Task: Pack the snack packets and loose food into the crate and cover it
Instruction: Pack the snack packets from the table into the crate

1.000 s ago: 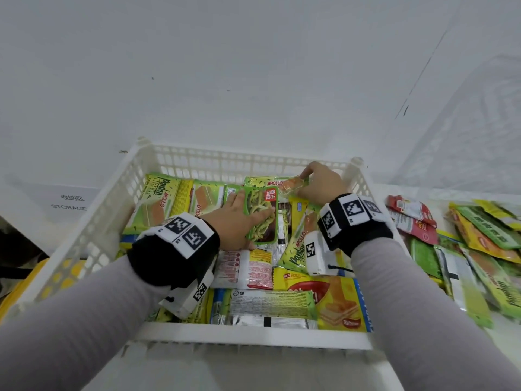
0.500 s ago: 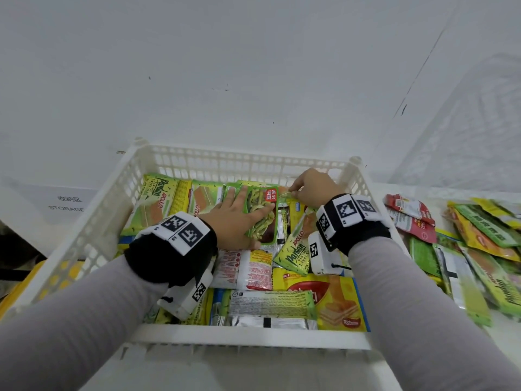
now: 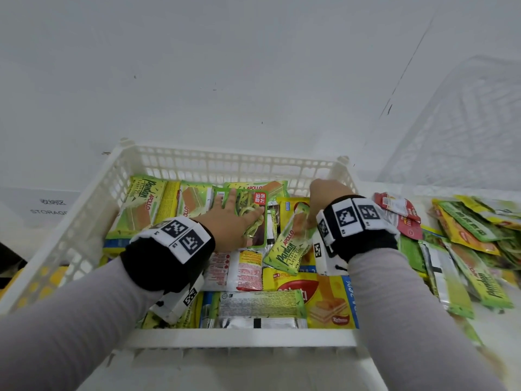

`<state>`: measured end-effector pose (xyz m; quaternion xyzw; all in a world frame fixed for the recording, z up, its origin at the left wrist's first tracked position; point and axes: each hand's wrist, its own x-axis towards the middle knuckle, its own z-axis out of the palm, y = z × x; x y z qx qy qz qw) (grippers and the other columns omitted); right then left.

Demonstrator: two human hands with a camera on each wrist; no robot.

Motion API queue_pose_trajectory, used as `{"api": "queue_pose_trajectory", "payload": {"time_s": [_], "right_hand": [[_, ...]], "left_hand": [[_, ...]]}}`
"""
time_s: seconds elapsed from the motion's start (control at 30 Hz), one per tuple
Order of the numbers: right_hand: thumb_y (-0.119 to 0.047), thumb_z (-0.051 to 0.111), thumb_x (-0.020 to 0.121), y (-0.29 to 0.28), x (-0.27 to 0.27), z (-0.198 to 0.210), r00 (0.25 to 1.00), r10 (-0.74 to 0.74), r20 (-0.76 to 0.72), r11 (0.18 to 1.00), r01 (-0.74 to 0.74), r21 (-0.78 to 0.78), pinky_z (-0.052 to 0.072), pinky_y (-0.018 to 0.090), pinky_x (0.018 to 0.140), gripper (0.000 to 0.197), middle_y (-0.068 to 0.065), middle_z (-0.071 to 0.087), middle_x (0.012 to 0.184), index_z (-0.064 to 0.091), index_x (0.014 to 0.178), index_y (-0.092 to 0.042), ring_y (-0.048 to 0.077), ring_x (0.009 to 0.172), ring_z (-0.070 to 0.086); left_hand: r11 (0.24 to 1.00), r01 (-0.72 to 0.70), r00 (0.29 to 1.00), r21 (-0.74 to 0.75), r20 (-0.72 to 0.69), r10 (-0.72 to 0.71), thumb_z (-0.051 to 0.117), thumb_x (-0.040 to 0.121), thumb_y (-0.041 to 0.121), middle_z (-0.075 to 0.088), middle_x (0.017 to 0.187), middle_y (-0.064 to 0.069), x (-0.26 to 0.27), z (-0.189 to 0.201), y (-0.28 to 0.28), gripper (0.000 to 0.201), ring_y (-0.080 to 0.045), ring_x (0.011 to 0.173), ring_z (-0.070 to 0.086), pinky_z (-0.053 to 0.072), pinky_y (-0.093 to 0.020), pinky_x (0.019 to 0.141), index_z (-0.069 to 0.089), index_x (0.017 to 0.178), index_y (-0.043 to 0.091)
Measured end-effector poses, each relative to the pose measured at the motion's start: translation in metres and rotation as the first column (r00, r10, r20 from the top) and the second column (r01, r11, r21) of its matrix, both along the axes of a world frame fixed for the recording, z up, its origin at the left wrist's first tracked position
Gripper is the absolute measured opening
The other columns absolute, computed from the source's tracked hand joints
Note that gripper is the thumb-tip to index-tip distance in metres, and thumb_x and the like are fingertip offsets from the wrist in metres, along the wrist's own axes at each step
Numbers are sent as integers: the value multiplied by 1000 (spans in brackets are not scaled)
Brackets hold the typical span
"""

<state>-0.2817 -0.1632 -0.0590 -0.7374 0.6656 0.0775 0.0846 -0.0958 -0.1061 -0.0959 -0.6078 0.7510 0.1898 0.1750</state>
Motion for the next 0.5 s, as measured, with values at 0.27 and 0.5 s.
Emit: {"api": "queue_pose_trajectory", "payload": {"time_s": [0.27,0.5], "right_hand": [[-4,61,82,-5,-2,18,987,-15,162,984,43,-170,47,32,89,19,11,62,108,67,100,-5,27,104,57],[-6,57,86,6,6,19,993,60,99,936,-22,-351,43,38,100,23,10,60,112,62,108,-9,27,106,55]], "left_hand": [[1000,13,1000,-3,9,-13,41,94,50,-31,150,-19,1,1,0,74,-49,139,-14,16,-60,112,-13,144,44],[999,29,1000,-22,3,-29,41,93,51,-31,150,-18,3,-1,1,75,-47,139,-16,14,-60,113,-13,144,44]]}}
